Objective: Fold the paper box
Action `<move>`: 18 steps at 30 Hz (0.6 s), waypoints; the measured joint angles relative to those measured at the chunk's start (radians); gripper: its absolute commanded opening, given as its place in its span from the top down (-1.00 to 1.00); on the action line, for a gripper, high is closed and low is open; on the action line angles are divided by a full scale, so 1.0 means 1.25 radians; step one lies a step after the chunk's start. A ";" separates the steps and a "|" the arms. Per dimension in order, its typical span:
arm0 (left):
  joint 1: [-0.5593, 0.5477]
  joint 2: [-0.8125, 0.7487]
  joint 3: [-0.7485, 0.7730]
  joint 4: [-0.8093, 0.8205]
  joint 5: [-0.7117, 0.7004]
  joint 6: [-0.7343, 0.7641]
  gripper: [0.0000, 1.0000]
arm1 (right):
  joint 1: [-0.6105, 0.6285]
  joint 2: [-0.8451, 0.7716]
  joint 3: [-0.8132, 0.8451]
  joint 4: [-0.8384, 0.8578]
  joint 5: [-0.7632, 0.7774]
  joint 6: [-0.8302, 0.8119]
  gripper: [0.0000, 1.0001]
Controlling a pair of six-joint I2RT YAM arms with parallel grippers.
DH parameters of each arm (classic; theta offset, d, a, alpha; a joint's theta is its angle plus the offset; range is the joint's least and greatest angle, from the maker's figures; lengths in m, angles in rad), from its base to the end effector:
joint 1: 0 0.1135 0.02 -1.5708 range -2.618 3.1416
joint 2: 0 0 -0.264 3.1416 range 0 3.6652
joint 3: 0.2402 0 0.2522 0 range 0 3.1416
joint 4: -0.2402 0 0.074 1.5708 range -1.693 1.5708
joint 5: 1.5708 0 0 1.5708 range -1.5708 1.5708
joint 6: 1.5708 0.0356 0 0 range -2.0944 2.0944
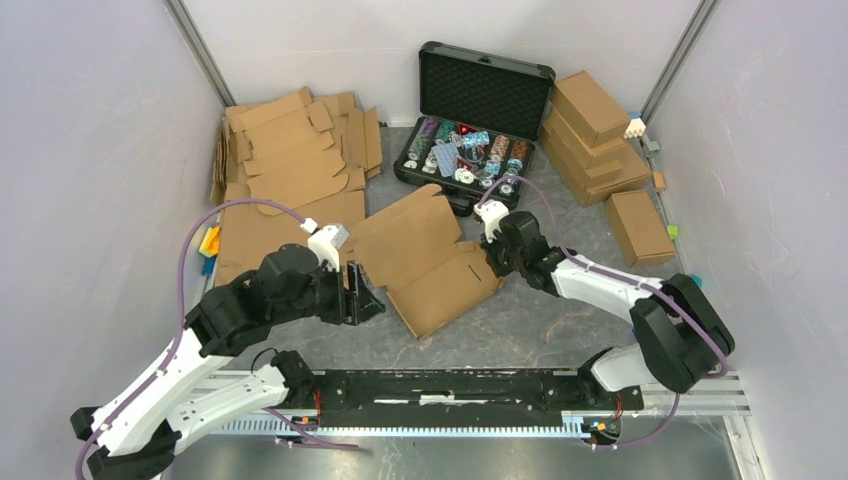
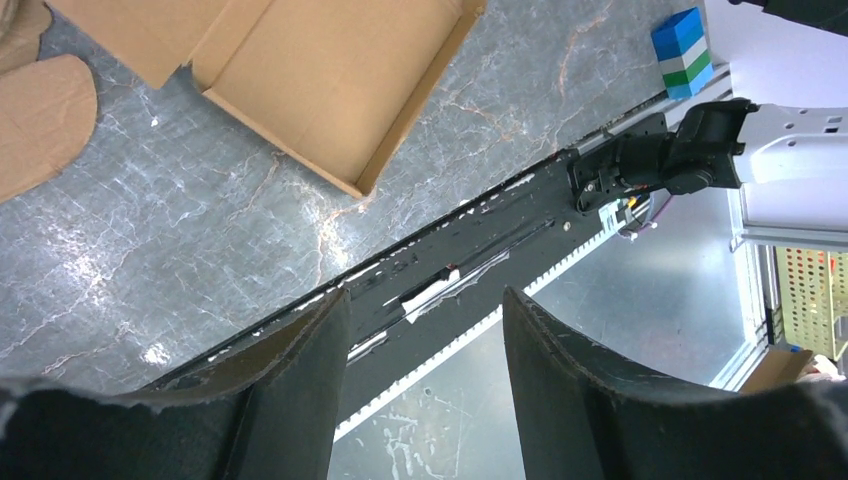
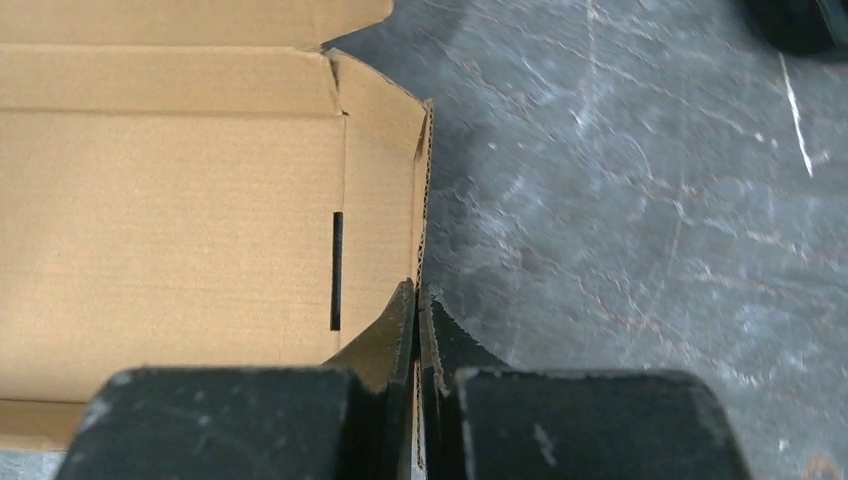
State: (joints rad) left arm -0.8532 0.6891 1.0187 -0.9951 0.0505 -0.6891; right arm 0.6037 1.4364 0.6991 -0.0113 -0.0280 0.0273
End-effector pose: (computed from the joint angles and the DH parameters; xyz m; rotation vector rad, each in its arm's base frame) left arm 0.0741 -0.0876 0.3498 0.2251 2.3787 -0.8531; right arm 0.2354 0.1635 0.1803 -0.6803 2.2443 0.3484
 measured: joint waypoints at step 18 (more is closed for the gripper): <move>0.000 0.039 -0.376 0.298 0.033 -0.117 -0.26 | -0.007 -0.350 -0.301 0.016 0.055 0.237 -0.31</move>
State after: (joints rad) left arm -0.8536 0.7380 0.5488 -0.6220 0.0914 -0.8360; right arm 0.5949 0.9989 0.3229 0.0093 0.0406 0.3229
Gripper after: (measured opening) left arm 0.621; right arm 0.584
